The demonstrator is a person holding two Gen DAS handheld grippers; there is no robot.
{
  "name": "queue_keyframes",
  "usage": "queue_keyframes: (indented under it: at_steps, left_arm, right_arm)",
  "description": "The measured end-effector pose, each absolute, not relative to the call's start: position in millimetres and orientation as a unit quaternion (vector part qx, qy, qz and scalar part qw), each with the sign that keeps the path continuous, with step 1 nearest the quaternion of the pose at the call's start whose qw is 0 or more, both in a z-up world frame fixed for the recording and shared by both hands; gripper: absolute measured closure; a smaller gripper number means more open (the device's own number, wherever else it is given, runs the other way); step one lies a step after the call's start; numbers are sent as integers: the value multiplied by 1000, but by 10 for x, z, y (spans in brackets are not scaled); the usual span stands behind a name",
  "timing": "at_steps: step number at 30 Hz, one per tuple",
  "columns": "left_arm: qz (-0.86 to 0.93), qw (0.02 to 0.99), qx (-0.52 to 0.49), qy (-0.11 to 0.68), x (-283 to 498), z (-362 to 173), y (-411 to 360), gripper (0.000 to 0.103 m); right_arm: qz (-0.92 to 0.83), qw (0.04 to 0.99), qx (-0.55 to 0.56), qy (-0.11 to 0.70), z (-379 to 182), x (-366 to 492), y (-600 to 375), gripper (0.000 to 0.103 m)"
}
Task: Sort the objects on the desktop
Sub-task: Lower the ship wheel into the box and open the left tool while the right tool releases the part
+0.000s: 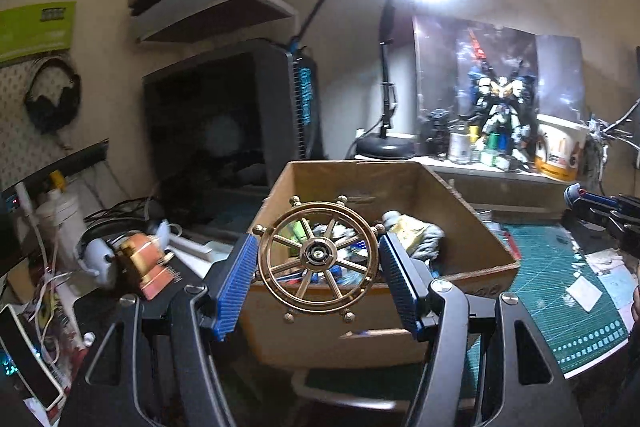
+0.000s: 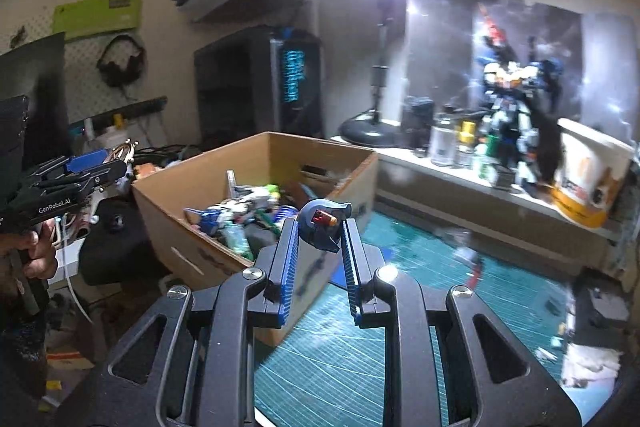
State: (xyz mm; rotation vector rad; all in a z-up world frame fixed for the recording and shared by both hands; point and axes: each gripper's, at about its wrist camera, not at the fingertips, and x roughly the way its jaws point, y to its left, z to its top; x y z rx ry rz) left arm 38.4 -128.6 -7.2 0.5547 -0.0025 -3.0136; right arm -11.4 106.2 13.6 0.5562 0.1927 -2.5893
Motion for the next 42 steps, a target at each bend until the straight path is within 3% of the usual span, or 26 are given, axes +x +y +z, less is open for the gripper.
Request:
queue_keyframes:
  at_steps: [14, 29, 42]
  left_arm:
    - [-978, 83, 193, 6, 553, -135, -1558, 40]
    - [-979, 43, 201, 9, 456, -126, -1401, 40]
    - [-975, 36, 221, 7, -391, 17, -1293, 40]
  right_arm:
    - [-925, 305, 213, 77, 24, -246, 634, 82]
    - [-918, 323, 220, 68, 39, -312, 614, 82]
    - [-909, 333, 245, 57, 119, -1042, 225, 82]
